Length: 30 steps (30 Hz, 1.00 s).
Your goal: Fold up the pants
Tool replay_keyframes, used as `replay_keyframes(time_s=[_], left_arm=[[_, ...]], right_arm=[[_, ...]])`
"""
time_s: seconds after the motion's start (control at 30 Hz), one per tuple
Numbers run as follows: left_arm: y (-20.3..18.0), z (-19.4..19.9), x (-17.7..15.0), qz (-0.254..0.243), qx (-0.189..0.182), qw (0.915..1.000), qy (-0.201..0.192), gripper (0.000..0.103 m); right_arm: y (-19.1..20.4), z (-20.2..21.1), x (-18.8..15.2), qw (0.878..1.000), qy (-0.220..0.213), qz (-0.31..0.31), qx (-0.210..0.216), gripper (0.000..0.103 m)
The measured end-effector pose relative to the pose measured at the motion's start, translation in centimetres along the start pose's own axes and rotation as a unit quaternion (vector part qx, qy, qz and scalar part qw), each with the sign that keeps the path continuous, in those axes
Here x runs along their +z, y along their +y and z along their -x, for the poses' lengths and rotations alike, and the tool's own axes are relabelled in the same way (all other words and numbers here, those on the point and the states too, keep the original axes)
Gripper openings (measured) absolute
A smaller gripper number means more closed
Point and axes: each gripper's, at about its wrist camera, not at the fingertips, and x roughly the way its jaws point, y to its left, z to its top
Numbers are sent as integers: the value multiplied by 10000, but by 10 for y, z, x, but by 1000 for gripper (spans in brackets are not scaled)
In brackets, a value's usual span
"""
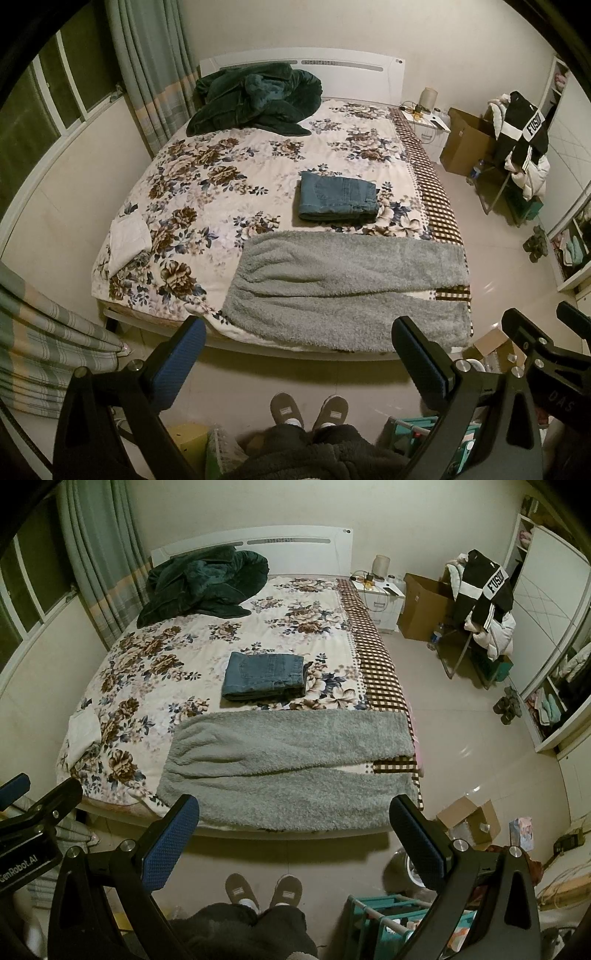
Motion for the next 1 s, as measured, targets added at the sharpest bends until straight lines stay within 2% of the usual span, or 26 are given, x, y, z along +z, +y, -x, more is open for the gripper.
replay_keyframes(time_s=[0.73,0.87,1.0], left_arm=[[2,1,-1,10,-8,10000,-39,103],[6,6,5,20,2,10000,-50,103],[5,15,14,29,9,10000,-67,103]], right_arm=[[8,7,0,10000,-22,3,11,103],[8,8,-1,10000,-26,0,16,103],[24,13,10,10000,-35,4,19,103]])
